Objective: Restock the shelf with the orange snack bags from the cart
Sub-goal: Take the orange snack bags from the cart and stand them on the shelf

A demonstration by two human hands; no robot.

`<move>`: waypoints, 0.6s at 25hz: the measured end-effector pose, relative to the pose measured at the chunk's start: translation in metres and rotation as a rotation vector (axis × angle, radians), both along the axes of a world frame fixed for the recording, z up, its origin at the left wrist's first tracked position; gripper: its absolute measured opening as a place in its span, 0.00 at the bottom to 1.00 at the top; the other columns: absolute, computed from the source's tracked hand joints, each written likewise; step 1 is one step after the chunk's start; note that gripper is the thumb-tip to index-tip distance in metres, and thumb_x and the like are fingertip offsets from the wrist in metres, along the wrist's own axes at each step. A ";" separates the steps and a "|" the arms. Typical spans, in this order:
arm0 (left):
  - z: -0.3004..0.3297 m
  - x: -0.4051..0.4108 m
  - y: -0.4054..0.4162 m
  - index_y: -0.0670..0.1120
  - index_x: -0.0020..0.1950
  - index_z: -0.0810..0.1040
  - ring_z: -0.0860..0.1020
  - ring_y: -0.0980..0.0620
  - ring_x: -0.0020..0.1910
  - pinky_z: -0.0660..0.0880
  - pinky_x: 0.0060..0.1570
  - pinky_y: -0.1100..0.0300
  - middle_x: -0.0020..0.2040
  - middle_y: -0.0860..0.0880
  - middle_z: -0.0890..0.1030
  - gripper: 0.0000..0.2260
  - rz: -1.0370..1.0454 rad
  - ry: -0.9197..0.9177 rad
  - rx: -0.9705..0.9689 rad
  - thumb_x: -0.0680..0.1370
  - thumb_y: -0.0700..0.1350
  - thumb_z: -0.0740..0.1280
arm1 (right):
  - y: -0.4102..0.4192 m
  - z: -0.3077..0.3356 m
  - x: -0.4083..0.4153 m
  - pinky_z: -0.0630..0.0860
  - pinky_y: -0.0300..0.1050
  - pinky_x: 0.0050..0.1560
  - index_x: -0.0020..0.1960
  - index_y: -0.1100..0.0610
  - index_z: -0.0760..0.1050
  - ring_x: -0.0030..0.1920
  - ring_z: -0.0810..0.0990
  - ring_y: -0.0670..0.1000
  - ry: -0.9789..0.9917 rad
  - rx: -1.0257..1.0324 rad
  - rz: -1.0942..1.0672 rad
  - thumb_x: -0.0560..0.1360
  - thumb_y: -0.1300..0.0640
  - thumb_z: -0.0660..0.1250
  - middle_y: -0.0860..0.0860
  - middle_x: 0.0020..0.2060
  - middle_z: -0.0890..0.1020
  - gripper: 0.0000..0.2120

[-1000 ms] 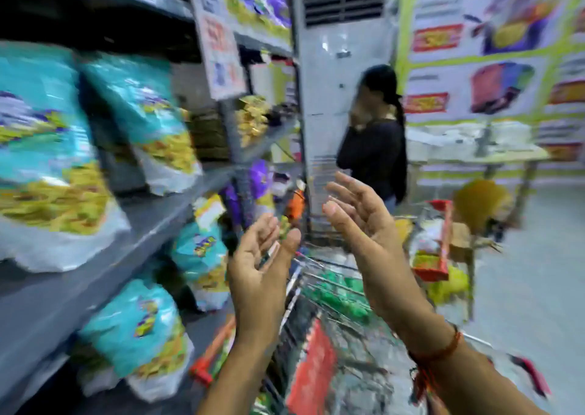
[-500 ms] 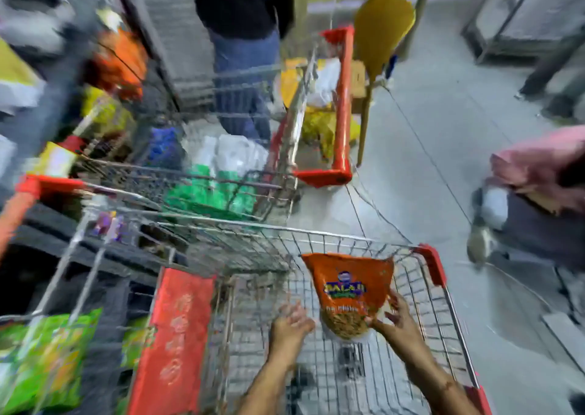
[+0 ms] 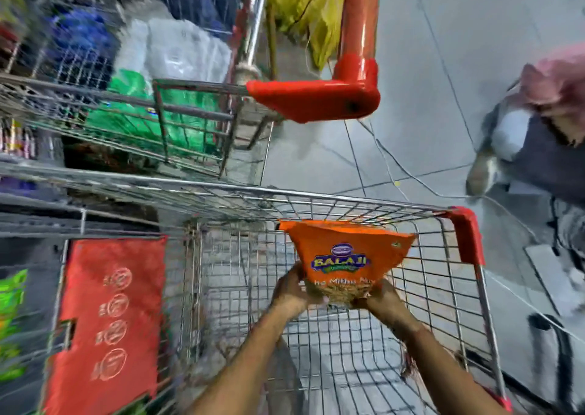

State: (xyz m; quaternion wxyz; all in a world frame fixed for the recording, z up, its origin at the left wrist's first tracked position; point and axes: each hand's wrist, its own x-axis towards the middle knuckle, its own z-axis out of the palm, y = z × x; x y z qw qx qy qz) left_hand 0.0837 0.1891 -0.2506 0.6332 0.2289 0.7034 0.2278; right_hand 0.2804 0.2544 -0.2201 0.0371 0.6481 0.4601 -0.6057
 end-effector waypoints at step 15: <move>0.251 -0.097 -0.161 0.54 0.54 0.79 0.82 0.51 0.54 0.78 0.56 0.47 0.52 0.52 0.86 0.28 0.445 0.279 0.496 0.56 0.53 0.81 | -0.086 0.198 -0.113 0.78 0.31 0.48 0.51 0.43 0.83 0.51 0.84 0.37 0.539 0.357 0.302 0.65 0.71 0.77 0.40 0.52 0.87 0.25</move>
